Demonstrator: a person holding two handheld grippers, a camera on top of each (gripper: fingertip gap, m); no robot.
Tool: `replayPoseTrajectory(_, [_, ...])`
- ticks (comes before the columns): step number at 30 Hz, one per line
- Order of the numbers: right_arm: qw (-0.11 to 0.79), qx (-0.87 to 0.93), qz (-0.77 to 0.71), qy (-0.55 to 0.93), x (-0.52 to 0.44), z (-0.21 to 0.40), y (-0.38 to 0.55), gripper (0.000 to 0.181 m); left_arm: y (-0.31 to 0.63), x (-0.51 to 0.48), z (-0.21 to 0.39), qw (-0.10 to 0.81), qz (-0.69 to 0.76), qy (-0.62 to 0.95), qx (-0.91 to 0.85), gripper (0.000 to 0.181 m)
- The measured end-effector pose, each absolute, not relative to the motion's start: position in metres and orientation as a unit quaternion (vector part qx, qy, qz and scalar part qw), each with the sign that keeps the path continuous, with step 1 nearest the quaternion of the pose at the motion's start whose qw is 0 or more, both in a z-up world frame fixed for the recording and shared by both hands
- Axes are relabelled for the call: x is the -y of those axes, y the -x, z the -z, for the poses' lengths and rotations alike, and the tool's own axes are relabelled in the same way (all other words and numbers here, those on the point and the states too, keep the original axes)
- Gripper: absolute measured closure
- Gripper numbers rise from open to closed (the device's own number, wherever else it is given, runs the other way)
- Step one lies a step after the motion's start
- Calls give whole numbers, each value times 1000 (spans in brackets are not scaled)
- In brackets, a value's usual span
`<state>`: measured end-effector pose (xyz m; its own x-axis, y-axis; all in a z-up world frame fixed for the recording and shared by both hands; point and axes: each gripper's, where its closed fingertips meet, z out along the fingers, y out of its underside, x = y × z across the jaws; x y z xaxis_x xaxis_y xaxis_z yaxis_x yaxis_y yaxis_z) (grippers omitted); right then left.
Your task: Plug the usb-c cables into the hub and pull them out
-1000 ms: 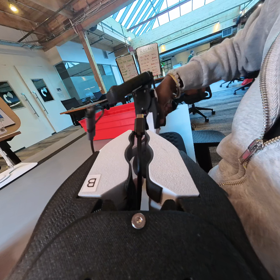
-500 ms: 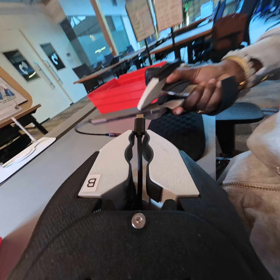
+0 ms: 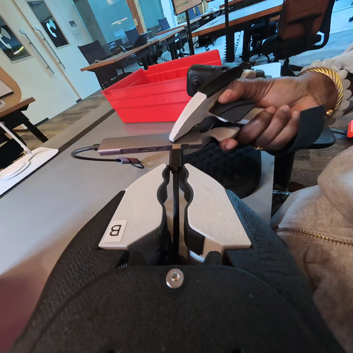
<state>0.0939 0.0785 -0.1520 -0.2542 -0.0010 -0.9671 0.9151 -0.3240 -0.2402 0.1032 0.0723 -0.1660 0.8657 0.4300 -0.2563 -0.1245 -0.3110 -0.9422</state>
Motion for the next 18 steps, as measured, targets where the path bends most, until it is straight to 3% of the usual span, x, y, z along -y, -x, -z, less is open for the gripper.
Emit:
replayPoseTrajectory(1, [353, -460, 647, -495, -77, 152, -94, 173, -103, -72, 166, 577, -242, 774, 99, 169])
replayPoseTrajectory(18, [277, -537, 634, -483, -76, 162, -100, 172, -103, -75, 177, 535, -290, 790, 75, 169])
